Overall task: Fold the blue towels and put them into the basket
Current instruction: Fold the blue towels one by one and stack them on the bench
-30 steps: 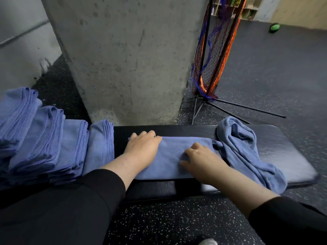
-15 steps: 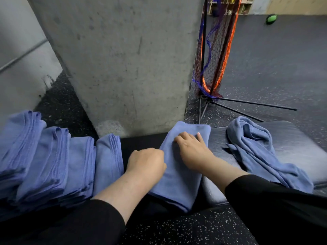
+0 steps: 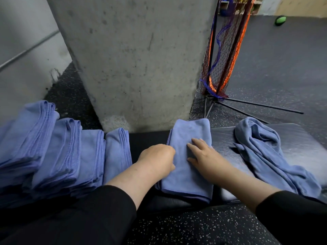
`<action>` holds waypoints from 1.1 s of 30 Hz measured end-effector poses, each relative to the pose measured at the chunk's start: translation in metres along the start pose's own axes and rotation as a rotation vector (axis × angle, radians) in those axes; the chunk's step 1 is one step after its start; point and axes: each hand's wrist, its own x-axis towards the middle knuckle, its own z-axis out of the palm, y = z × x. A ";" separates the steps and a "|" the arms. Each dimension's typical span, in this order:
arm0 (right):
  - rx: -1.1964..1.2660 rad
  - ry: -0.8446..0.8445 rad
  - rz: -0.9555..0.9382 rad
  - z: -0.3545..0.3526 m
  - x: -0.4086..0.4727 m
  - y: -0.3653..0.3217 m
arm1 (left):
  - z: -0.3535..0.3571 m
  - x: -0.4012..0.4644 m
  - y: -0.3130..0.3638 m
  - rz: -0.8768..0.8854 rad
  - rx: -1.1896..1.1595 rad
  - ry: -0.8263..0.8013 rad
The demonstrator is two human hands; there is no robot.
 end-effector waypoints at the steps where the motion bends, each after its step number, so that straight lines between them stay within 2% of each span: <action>1: 0.001 -0.018 -0.023 -0.004 0.002 0.004 | 0.000 -0.002 0.000 0.012 -0.013 -0.025; 3: -0.002 -0.056 -0.020 -0.010 0.006 0.011 | 0.000 -0.005 0.000 0.032 -0.006 -0.055; 5: -0.012 -0.051 -0.022 -0.012 0.005 0.015 | 0.000 -0.010 0.001 0.059 0.078 -0.013; 7: 0.031 0.071 -0.090 -0.012 -0.004 0.015 | 0.002 -0.015 0.003 0.106 0.161 0.065; 10: 0.054 0.282 -0.282 -0.015 -0.025 0.014 | 0.009 -0.023 0.000 0.273 0.163 0.102; 12: 0.074 0.247 -0.374 -0.015 -0.040 0.016 | 0.016 -0.030 -0.005 0.359 0.202 0.055; 17: 0.081 0.038 -0.462 -0.010 -0.082 0.037 | 0.028 -0.042 -0.012 0.335 0.239 0.023; 19: 0.032 -0.001 -0.459 -0.008 -0.095 0.044 | 0.028 -0.045 -0.012 0.341 0.239 0.038; 23: -0.033 0.103 -0.451 -0.009 -0.104 0.042 | 0.029 -0.052 -0.008 0.425 0.202 0.069; 26: -0.076 0.139 -0.421 -0.013 -0.100 0.033 | 0.030 -0.056 0.000 0.419 0.165 0.055; 31: 0.234 0.107 -0.102 -0.030 -0.088 0.021 | 0.031 -0.054 0.008 0.371 0.203 0.066; 33: 0.290 0.067 -0.049 -0.035 -0.085 0.022 | 0.033 -0.051 0.010 0.325 0.165 0.123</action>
